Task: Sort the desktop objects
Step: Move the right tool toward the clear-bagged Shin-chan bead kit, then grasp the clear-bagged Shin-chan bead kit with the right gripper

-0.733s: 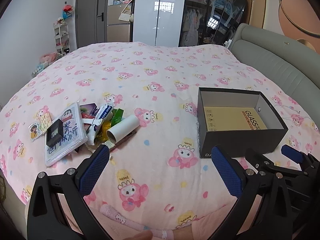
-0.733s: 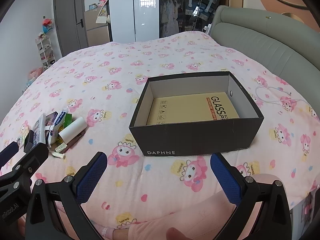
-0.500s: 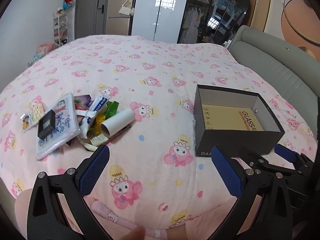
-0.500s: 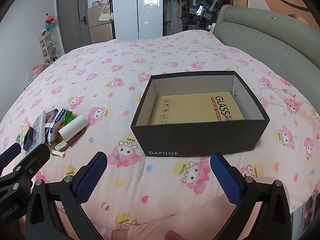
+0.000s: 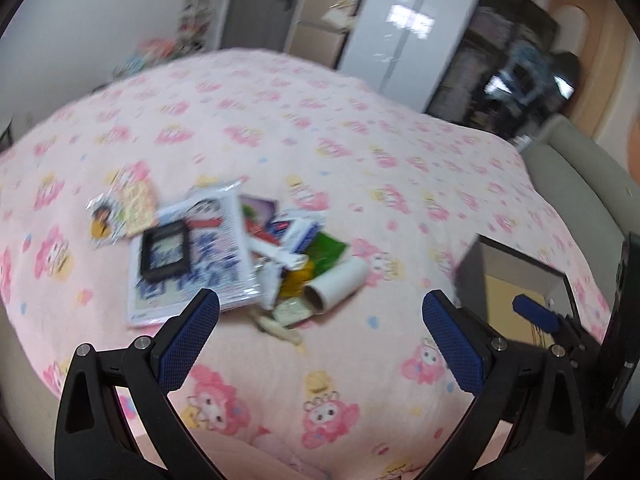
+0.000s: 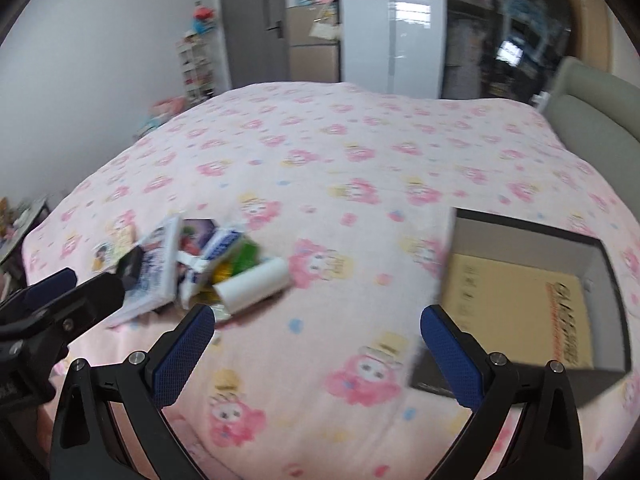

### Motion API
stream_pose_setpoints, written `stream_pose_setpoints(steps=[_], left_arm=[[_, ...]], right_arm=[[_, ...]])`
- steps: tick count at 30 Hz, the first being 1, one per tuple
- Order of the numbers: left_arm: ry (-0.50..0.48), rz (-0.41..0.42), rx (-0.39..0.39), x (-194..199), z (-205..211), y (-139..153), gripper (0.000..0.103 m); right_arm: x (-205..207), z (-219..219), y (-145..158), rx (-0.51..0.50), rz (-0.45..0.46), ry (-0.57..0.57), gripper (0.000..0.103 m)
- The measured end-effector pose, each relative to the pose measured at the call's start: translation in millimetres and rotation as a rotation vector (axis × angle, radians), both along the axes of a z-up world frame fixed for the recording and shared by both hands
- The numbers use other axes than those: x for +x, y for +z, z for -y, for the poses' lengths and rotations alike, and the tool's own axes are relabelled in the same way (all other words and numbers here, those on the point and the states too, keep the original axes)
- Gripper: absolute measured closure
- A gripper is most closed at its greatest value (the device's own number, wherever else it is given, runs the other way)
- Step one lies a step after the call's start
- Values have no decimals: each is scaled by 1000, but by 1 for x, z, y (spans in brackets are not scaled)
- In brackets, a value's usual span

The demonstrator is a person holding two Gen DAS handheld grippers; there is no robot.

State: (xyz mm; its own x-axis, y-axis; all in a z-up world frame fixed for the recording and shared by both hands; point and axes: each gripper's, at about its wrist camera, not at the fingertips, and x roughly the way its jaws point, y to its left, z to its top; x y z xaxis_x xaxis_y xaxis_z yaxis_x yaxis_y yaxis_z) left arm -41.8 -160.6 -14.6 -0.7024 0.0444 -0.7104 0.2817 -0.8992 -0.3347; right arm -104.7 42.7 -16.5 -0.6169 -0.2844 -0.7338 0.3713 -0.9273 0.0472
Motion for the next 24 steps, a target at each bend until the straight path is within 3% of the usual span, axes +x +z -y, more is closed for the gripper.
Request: stream_pose_setpoints(steps=[2,3,9,12,15,18,21,24], left_arm=[[43,40,97,-1,31,-12,0],[64,51,108,0,43,-17,0],[176,139,126,0,117,-53,2],[188,222,161,-8,146,-86,12],[165,272,297,-13,164,-118,23],[135,317,380,-20,171,-142,30],[138,334,378,-22,175,-152,30],[161,355,306,-23,180,-157,30]], right_arm=[[-12,25,-9,-3,42,56,5],[-18,36,-16,1,69,77,11],[-35,104,-52,74,176,211,24],[-41,132,-67,114,198,238,38],[-49,152,-81,134,216,248,50],[-60,167,-93,127,255,249,52],[-67,177,-104,143,266,252,52],[-69,182,-107,144,260,261,52]])
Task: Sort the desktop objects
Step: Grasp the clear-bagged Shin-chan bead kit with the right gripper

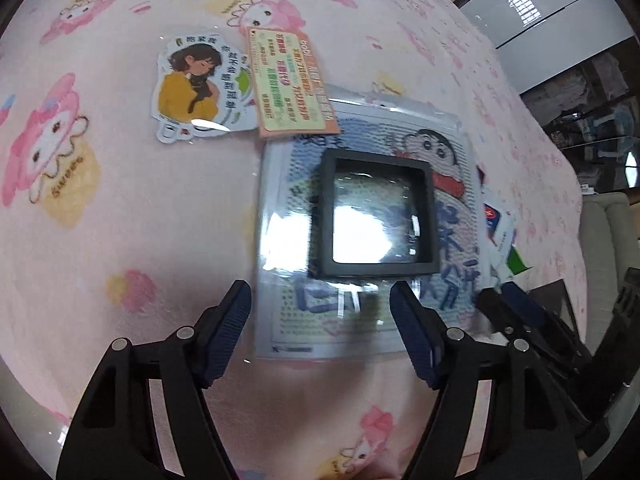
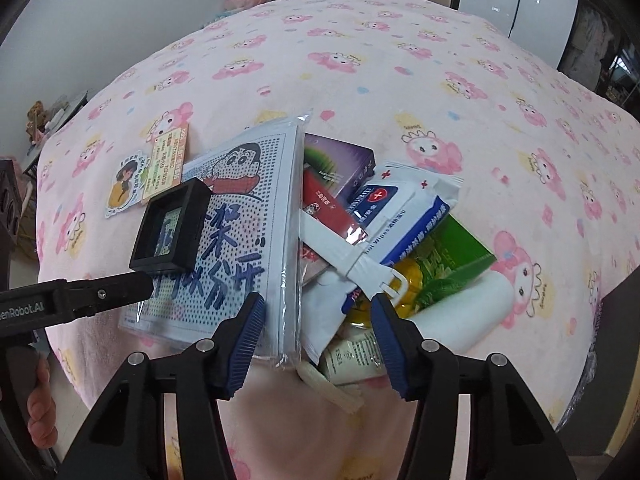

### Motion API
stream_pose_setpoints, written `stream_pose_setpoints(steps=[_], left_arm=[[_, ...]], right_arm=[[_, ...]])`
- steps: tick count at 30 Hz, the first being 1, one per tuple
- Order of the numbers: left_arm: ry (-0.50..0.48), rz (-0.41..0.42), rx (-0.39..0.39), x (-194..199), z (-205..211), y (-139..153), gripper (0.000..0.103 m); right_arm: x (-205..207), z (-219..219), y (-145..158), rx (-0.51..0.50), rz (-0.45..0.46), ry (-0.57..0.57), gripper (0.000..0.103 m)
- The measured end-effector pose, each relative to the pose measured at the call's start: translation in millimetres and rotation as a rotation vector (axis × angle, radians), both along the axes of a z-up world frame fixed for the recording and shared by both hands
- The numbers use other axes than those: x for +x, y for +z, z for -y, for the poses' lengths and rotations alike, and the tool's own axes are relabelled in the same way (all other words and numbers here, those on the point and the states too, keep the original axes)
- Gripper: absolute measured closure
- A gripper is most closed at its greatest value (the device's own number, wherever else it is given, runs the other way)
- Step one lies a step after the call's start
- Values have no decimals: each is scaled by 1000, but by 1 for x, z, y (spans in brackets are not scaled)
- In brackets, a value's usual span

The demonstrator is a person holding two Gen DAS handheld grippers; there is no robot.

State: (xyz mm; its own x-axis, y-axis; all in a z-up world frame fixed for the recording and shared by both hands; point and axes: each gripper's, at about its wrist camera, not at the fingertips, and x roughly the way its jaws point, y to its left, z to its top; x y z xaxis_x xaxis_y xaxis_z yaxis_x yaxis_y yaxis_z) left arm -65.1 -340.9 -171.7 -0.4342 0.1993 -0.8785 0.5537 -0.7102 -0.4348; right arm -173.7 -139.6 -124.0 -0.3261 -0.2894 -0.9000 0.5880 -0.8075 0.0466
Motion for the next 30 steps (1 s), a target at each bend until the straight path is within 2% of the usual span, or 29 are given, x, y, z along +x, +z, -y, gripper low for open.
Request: stream_pose_setpoints(steps=[1,4,10,12,15,18,21,25,30], left_arm=[[4,13,-22,0,2,-2,30],[3,24,6,1,4,-16,28],[-43,-23,65,-3,-10,-14,31],[-51,-26,59,-3,-13,-9,31],[-56,-44,76,-2,-9,0,36],[-69,-87,78,4,-11,15,36],[-101,-129,111,7,-10,28,36],[-190,-150,120,-12,-22,38,36],[-288,-137,103,-32,-48,44,36]], right_arm=[[0,2,0,-2,-4,2,52],[2,7,-1,0,-12,10,51],[9,18,-8,16,-14,64,52],[12,18,-7,-28,26,95,61],[18,15,-1,-45,9,110,64],[22,3,14,-94,0,103,66],[32,-12,35,-138,-17,102,66],[49,-41,53,-166,-30,81,66],[51,-76,59,-180,-41,-11,67]])
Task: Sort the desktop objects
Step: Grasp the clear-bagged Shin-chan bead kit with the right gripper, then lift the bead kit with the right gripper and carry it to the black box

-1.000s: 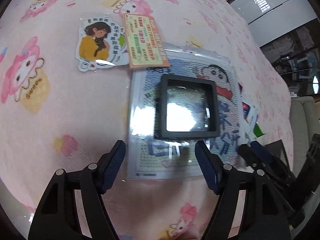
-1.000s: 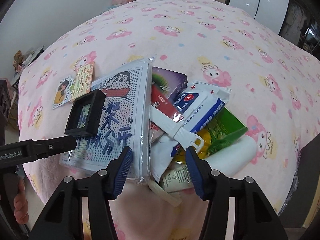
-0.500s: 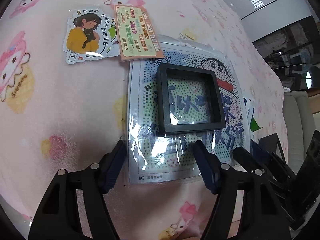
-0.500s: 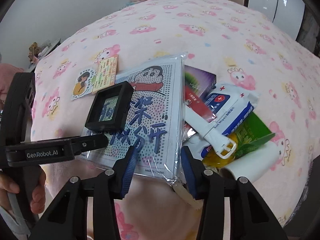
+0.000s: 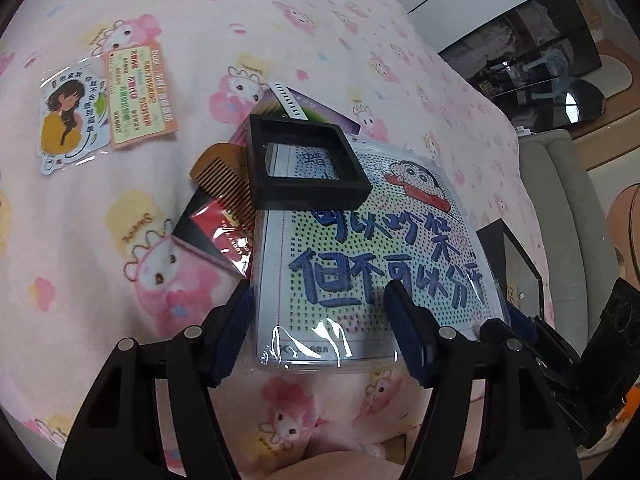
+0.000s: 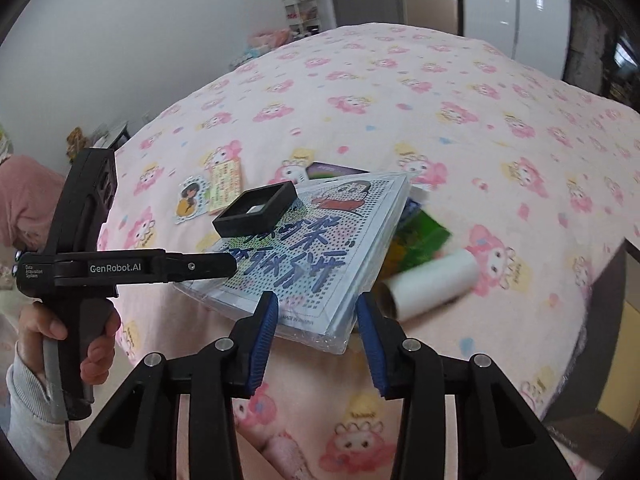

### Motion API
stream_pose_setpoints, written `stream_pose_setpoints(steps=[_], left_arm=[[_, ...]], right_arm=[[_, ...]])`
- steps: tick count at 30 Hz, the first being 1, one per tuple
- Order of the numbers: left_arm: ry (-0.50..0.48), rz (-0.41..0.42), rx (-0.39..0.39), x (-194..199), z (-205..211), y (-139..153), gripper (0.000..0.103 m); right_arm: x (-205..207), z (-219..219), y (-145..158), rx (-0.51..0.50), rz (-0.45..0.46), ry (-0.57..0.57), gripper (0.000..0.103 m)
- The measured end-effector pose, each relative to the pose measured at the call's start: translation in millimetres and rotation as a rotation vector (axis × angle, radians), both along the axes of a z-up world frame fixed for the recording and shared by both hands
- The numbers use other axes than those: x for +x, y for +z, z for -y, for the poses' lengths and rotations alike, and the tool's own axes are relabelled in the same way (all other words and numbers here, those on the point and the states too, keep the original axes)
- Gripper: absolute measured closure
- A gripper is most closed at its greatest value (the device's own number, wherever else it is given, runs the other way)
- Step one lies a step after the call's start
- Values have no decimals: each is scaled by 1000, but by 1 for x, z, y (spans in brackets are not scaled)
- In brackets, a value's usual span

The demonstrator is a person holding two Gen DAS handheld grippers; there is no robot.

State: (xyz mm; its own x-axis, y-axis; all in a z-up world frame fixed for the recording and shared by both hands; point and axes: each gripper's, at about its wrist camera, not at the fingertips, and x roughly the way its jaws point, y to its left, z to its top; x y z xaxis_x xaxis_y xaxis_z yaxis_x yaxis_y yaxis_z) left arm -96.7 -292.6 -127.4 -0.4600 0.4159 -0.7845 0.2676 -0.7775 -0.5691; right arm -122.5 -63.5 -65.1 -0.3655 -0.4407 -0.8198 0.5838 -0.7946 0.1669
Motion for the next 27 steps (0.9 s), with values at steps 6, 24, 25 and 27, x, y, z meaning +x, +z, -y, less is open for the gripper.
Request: stream_pose_setpoints(steps=[6,24,25,27], left_arm=[[-97,22,-37,-17,-26,2,36],[-44,24,-203,-68,-50,-10,36],[-52,15,-191,-68,-50,-10,40],[-69,22,-171,-71,-59,-9,41]], right_arm=[[-9,-30,-6,-12,28,-78,69],[-80,-58,-72,-104,127,-266,60],[-85,-58,-74,-129,142,-263,58],[-90,-58,-74,-145,165,-273,56]])
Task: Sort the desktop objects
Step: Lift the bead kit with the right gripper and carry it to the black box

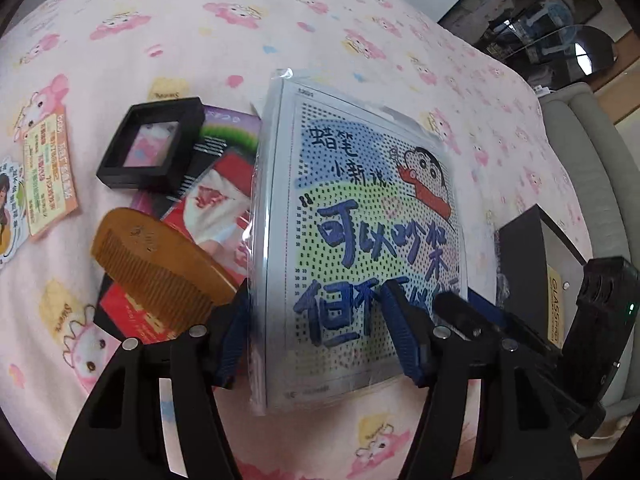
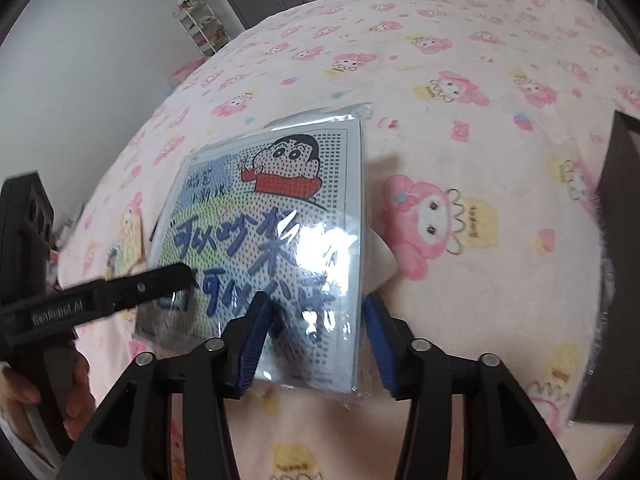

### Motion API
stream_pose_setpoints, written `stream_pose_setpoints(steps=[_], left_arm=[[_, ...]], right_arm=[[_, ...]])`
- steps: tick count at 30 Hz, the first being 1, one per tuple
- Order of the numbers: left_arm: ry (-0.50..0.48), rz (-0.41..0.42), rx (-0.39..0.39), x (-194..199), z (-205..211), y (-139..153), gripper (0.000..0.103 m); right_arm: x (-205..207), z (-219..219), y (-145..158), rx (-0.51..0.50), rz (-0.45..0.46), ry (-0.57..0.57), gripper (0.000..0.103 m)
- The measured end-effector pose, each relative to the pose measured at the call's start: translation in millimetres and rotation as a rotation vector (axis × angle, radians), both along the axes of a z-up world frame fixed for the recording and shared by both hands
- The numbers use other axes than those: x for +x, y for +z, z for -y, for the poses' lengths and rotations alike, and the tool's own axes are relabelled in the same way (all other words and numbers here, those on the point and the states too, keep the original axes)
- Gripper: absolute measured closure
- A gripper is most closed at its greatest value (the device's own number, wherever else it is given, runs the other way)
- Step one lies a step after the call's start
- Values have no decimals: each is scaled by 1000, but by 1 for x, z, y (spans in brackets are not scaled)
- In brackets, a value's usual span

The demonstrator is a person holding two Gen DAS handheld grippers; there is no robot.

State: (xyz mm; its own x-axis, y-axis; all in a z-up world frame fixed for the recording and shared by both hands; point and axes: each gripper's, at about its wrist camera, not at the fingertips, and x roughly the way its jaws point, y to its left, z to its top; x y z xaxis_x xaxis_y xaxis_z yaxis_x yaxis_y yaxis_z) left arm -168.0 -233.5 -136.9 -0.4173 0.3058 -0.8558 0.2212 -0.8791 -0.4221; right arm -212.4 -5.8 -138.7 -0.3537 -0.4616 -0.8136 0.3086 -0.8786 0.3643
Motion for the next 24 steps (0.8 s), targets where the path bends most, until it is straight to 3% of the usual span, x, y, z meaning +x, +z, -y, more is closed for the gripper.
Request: stream_pose_setpoints(steps=[6,12,18,24], left_arm=[[-11,-35,94,16,-5,17,41],[-126,-25,54,25,-75,32,44],[-227,30,20,42,-140,23,44],[-262,122,43,49,-162,2,43]], right_arm=[[27,-14,38,29,-96,18,60],[63,-69,50,14,-72,-14,61],[95,-128,33,23,-17,-68,61],[117,-157,5,17,72,-52,61]])
